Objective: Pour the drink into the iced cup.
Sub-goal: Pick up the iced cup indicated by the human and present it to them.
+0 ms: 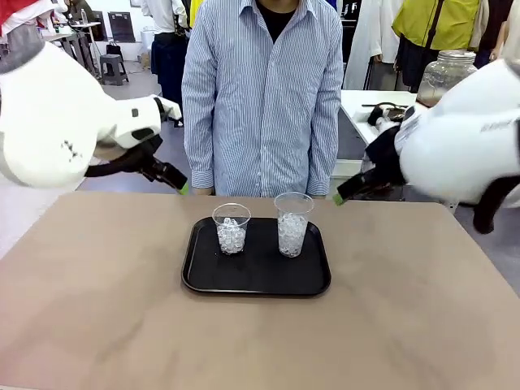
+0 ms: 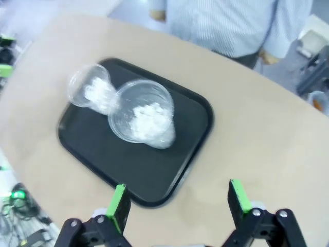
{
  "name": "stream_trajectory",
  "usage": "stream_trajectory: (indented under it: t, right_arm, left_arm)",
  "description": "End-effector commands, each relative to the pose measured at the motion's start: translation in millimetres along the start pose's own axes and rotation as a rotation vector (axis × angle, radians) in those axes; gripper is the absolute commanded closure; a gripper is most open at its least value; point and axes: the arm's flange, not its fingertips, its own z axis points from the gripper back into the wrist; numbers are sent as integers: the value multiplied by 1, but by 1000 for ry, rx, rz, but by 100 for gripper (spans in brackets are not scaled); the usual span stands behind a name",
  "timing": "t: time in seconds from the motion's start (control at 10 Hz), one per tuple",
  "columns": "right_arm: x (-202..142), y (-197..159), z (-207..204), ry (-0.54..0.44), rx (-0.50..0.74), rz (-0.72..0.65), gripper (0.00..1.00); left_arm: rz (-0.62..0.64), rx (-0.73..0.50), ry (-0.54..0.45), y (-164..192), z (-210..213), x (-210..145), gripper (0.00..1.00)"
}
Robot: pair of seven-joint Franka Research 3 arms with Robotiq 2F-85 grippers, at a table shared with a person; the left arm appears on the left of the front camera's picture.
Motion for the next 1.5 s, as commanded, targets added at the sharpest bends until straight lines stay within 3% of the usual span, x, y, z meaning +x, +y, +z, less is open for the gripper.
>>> stream_trajectory:
  t: [0.0,0.5,0.7,0.8,0.9,1.3,1.4]
  right_arm:
    - [5,-25,17,-38,152,-70,0]
    - [6,-70,18,-83,459,-276,0]
    - [8,-73,10,-64,474,-273,0]
    - [7,-69,7,-45,413,-235,0]
    - [-2,-69,21,-72,474,-301,0]
    - [-1,-71,16,-40,450,-304,0]
    - [4,-80,9,-30,504,-409,0]
  left_arm:
    - [99,-112,0,30,6,0,0]
    - [350,-354,44,72,-7,-9,0]
    - [348,-399,26,77,-11,-9,0]
    - [279,-376,13,72,-6,-9,0]
    - [376,-374,47,75,-6,-15,0]
    - [357,-358,52,75,-7,-15,0]
    - [400,-392,34,84,-6,-17,0]
